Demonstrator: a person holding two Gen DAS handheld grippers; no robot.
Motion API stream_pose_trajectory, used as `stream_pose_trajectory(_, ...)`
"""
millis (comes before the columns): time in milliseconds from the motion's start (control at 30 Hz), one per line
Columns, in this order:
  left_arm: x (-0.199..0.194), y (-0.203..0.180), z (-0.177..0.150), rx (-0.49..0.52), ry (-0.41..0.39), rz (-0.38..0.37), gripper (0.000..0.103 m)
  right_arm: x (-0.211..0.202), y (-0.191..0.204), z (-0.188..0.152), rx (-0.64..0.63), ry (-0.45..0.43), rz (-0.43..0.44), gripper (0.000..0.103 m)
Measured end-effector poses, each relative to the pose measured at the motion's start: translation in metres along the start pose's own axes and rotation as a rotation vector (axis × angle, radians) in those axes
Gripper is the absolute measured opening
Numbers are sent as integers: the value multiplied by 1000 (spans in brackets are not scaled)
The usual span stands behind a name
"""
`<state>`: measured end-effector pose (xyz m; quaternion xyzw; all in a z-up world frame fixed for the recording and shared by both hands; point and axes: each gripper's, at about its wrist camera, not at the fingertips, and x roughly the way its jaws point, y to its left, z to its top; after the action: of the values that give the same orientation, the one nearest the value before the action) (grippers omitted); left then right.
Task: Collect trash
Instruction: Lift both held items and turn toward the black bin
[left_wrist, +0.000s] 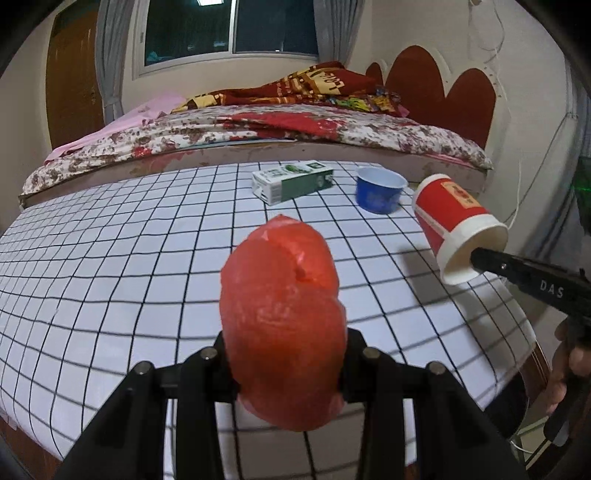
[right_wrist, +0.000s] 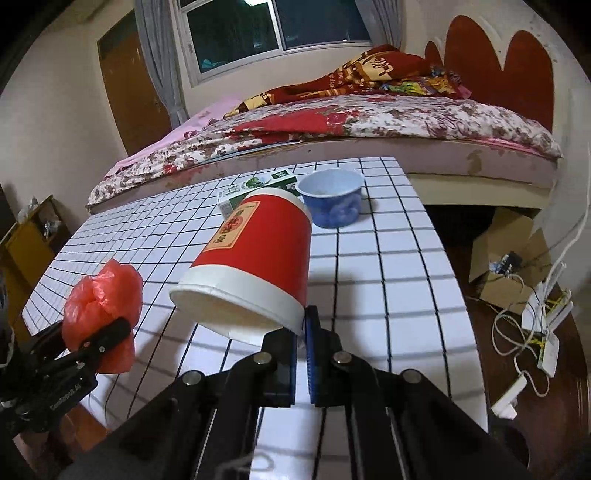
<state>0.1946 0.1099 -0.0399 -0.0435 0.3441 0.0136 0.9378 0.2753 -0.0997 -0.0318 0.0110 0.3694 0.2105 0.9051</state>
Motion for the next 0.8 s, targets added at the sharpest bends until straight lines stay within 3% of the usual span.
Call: stream_pose_trajectory(800, -52, -60, -36, 56, -28, -83, 39, -108, -40, -66, 67, -69, -48, 4)
